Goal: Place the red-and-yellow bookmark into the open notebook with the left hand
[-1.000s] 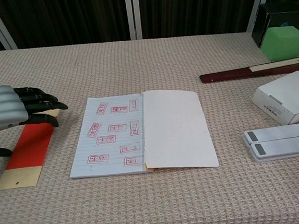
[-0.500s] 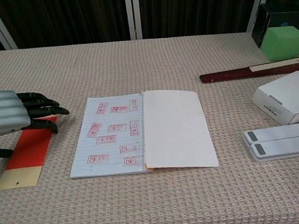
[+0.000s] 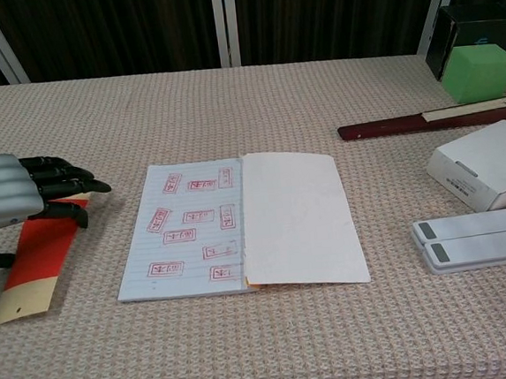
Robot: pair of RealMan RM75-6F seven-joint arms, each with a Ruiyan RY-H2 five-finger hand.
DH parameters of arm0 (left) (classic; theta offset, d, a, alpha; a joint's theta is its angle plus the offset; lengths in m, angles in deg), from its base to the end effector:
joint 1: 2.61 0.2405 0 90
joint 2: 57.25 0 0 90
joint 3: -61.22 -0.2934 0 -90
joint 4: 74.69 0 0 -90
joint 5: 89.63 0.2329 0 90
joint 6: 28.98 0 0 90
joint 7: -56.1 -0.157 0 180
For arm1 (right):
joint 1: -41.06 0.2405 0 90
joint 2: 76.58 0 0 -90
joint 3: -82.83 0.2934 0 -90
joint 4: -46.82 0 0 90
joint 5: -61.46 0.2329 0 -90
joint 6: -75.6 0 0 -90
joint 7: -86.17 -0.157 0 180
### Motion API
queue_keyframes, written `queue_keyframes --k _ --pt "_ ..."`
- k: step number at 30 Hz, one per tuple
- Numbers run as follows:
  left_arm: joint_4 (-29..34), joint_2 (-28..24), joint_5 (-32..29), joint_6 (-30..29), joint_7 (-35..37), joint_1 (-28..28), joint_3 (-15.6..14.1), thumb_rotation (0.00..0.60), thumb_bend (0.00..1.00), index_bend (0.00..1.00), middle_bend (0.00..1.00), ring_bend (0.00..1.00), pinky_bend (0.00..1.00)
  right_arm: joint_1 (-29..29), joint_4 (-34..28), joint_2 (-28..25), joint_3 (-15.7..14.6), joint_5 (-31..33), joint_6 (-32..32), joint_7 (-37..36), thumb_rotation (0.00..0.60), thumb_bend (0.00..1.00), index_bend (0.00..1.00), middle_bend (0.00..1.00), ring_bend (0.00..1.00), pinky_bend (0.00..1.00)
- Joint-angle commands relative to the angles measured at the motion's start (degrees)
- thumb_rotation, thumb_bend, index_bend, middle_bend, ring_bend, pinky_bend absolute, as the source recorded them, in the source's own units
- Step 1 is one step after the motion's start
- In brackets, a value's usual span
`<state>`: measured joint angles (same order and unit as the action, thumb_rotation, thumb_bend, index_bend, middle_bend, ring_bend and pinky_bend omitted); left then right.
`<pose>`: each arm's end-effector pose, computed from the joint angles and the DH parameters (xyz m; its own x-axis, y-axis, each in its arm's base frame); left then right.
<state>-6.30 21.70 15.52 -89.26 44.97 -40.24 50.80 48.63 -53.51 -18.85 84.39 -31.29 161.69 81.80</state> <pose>-0.2943 0.3213 -0.0026 0.8864 -0.0083 0.4629 0.2898 -0.7697 -0.5688 -0.3055 -0.2049 0.1721 0.3083 -0.0047 0.9513 -0.9370 -0.1745 0.3028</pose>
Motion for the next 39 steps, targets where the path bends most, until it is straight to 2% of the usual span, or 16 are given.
queue_keyframes --k 1,10,16,21,27,31,39 --pt "0.92 -0.58 -0.3 -0.88 -0.24 0.18 0.53 0.6 0.16 0.36 0.03 0.03 0.12 0.0 -0.01 0.02 0.04 -0.1 0.0 0.01 0.6 0.09 0.13 0.23 0.06 0.19" --pt "8.05 -3.66 -2.27 -0.82 -3.16 -0.64 3.05 0.6 0.16 0.37 0.03 0.03 0.12 0.08 0.1 0.02 0.28 -0.22 -0.24 -0.26 0.6 0.09 0.13 0.23 0.06 0.19" --pt "15.97 -3.46 -6.85 6.14 -8.81 -4.22 7.1 0.6 0.16 0.37 0.03 0.03 0.11 0.13 0.53 -0.06 0.39 -0.62 -0.12 -1.08 0.6 0.09 0.13 0.23 0.06 0.19" --pt "19.82 0.21 -12.47 12.35 -16.41 -7.4 11.22 0.6 0.17 0.37 0.03 0.03 0.11 0.02 1.13 -0.82 0.56 -0.59 0.15 -2.49 0.6 0.09 0.13 0.23 0.06 0.19" --pt "21.73 4.54 -20.57 18.37 -26.17 -10.44 14.13 0.6 0.17 0.37 0.03 0.03 0.11 -0.26 2.34 -1.33 0.72 -0.43 0.65 -4.45 0.6 0.09 0.13 0.23 0.06 0.19" --pt "22.96 7.03 -27.08 18.81 -32.32 -11.04 15.28 0.6 0.17 0.36 0.03 0.03 0.11 -0.41 3.47 -1.16 0.72 -0.21 0.73 -5.77 0.6 0.09 0.13 0.23 0.06 0.19" --pt "24.18 10.0 -37.19 17.98 -42.02 -13.74 15.35 0.6 0.17 0.34 0.03 0.03 0.11 -0.56 5.11 -0.66 0.74 0.04 0.71 -6.8 0.6 0.09 0.13 0.23 0.06 0.19"
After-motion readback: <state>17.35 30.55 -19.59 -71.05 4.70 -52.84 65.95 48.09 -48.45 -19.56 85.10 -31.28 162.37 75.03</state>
